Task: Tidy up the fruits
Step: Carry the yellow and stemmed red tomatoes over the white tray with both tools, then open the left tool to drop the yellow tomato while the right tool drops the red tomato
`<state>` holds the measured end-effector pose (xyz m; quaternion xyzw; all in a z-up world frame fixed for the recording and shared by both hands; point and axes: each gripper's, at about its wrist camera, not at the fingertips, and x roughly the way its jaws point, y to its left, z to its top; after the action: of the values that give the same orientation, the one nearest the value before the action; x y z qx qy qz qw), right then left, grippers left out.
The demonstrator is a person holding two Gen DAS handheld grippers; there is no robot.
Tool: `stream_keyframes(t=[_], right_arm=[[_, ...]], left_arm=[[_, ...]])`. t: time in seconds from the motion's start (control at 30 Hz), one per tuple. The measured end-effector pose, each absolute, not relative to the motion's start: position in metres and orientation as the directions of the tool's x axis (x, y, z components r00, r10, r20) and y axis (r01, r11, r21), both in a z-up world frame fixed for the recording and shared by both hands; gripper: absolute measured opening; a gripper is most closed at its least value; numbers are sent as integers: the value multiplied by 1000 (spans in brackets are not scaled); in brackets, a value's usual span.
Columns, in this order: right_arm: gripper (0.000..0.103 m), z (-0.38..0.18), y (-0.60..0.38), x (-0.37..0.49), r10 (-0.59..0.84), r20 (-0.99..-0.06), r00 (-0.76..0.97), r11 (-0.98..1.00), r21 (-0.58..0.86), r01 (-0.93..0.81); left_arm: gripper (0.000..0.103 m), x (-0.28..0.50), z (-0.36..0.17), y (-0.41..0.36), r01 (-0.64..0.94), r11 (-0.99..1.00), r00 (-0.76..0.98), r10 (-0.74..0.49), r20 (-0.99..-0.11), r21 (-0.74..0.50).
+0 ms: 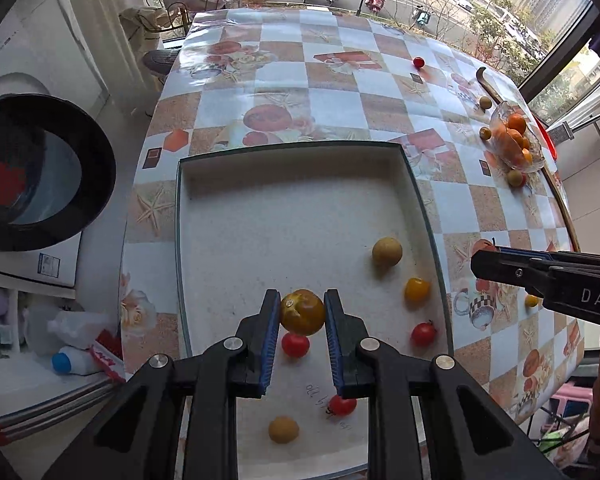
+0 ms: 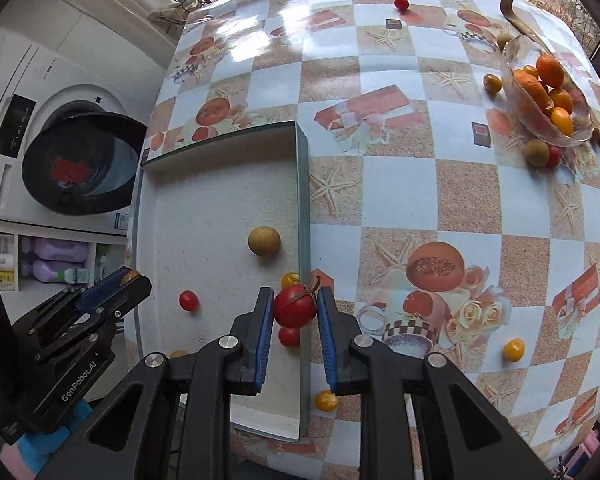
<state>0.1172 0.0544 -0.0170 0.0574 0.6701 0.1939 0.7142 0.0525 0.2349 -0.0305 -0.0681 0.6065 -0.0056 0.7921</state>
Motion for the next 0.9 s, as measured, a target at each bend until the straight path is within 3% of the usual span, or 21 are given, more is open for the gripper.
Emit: stream_keyframes(t=[0.37,0.83,0.87,0.9], right_arm=[[24,-45,113,165,288,-957,3,933,280,-227],[24,-87,131,177,226,-973,-50,950,232,-208],[24,-91,133,178,220,-973,-64,951,229,-209],[25,-91,133,178,222,-973,-57,950,229,-212]], left_arm=[[24,78,-76,256,-85,989,205,-104,-973,-124],[24,82,-95,257,-85,990,155,-102,-983,-117],[27,83,-95,256,-77,991,153,-100,-983,-113],[47,83,-96,255,-73,991,147,-97,-984,-109]])
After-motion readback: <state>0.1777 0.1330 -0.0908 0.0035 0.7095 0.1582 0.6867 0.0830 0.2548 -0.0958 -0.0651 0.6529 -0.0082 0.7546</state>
